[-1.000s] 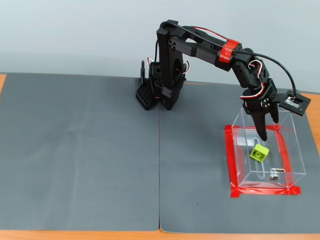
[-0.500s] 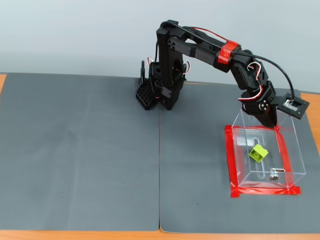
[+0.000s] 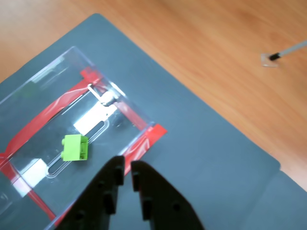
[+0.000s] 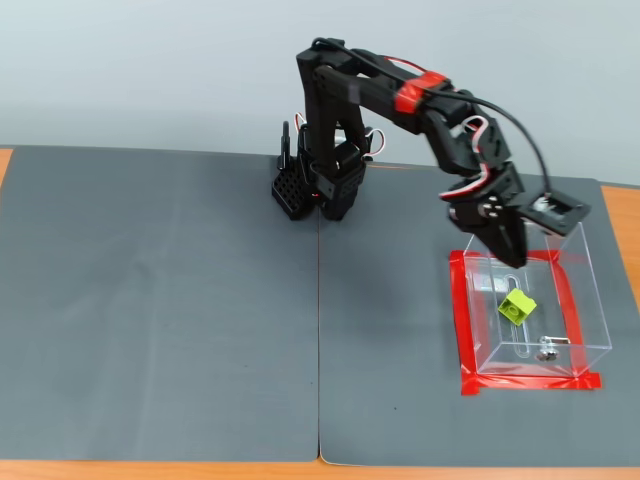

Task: Pick the green lego block and place it into the transparent box

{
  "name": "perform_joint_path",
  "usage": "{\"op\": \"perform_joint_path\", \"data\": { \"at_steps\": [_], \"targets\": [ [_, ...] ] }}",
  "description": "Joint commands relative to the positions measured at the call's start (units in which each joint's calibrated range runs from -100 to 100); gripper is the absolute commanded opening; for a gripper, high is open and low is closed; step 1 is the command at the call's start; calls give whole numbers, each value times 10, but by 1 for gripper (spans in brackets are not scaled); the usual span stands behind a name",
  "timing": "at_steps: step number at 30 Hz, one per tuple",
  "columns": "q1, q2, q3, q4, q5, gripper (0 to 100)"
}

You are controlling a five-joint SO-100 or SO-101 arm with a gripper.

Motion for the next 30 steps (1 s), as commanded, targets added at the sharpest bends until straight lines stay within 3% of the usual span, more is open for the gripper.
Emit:
{"op": "perform_joint_path", "data": {
  "at_steps": [1, 20, 30],
  "targets": [
    [58, -55, -12, 15, -1, 2],
    [300, -356, 235, 16, -1, 2],
    [366, -528, 417, 8, -1, 2]
  ]
}}
